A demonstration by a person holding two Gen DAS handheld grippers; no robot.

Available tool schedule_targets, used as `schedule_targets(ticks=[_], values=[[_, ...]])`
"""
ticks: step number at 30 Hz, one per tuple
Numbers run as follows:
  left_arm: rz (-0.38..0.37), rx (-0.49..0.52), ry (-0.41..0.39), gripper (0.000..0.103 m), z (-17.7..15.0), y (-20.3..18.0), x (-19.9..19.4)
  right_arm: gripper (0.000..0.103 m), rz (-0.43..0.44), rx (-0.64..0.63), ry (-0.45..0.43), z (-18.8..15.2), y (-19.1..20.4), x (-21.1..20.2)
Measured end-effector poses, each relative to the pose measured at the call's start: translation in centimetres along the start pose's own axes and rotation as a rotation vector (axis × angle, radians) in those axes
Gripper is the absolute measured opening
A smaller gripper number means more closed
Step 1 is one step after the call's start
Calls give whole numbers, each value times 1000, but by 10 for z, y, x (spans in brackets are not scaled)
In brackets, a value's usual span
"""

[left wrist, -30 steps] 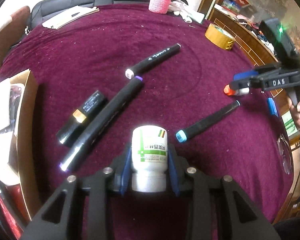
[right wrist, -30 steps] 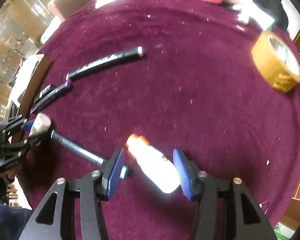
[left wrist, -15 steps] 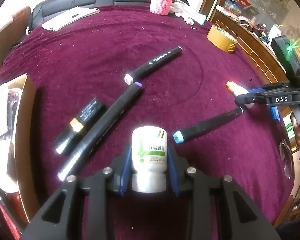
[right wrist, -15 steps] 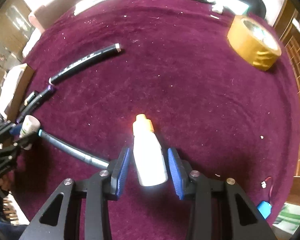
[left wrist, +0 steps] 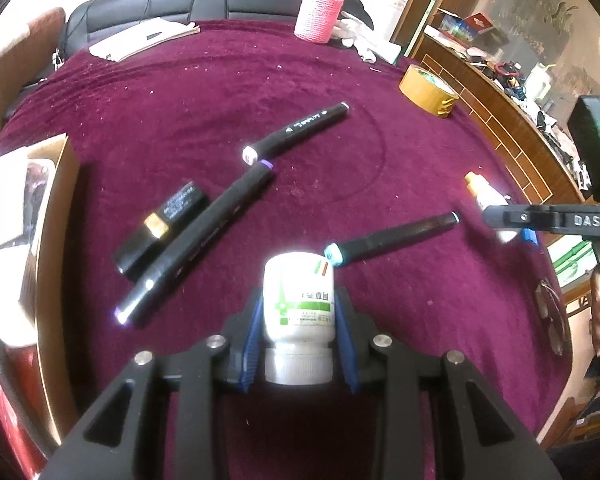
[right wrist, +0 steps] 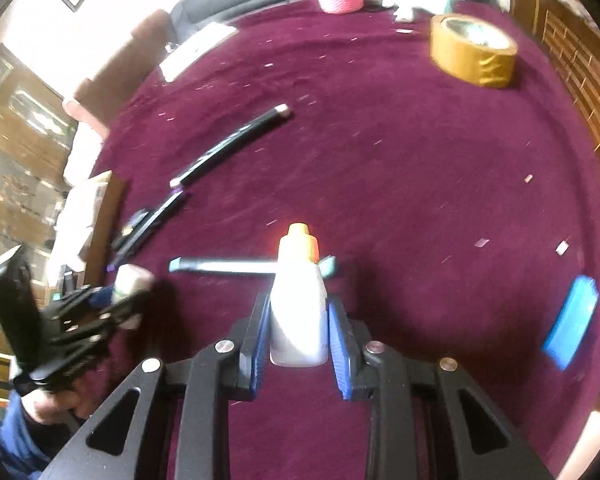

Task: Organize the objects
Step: 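Grasp the orange-capped white glue bottle with the right gripper while the left holds the pill bottle, then carry the pill bottle and glue bottle into the cardboard box and release both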

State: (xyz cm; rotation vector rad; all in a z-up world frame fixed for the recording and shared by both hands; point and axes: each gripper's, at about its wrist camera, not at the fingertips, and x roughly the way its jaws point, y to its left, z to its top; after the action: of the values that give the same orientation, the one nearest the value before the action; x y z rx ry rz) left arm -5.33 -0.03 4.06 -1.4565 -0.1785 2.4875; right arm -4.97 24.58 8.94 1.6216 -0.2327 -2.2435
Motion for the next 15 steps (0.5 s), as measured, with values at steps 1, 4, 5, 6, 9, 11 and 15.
schedule_targets(ticks=[1,4,5,6,9,11,15], values=[[0,0,-1,32,-1,0,-2,30,11,-3,6,-6,6,0],[-4,7,-9,32,-7,-2,-11,30,44,-26,32,-17,31,10],[-2,12,-14,32,-9,-2,-14,30,55,-33,39,-21,39,13],[-2,14,-18,32,-10,-2,-18,30,67,-40,43,-24,47,16],[-4,11,-32,32,-14,3,-29,30,90,-67,40,-26,71,19],[-5,7,-43,32,-16,7,-38,30,100,-91,38,-25,86,19],[-7,-7,-77,32,-20,18,-59,30,117,-118,35,-24,109,20]])
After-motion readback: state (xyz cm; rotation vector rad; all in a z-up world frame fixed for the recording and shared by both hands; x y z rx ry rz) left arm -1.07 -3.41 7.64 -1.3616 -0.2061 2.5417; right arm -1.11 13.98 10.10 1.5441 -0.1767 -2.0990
